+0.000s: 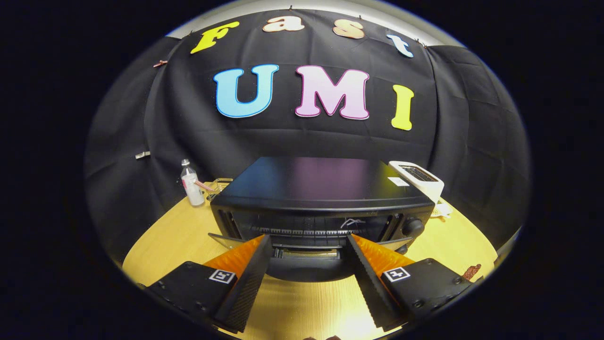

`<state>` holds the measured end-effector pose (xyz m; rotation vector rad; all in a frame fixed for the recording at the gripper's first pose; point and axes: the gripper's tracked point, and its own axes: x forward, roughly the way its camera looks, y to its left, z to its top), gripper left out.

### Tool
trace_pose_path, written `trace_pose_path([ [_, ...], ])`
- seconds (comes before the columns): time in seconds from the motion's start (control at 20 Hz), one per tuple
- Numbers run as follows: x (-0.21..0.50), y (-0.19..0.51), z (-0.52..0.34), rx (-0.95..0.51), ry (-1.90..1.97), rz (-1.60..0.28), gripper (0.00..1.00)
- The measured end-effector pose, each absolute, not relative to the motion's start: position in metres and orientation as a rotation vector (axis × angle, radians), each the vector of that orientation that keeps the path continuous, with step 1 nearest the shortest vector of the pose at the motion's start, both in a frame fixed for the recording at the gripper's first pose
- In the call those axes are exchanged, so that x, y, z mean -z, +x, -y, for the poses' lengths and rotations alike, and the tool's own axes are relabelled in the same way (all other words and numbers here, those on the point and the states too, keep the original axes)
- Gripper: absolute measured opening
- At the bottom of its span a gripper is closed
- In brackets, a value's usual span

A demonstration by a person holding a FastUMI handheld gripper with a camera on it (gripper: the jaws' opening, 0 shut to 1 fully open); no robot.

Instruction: Open the toaster oven, put the food inside, and close the toaster oven door.

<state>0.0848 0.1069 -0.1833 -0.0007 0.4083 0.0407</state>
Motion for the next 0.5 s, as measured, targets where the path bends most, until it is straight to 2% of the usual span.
trace_pose_path([
  [0.5,0.218,0.031,-0.107,-0.097,-0.039,-0.499,0.96],
])
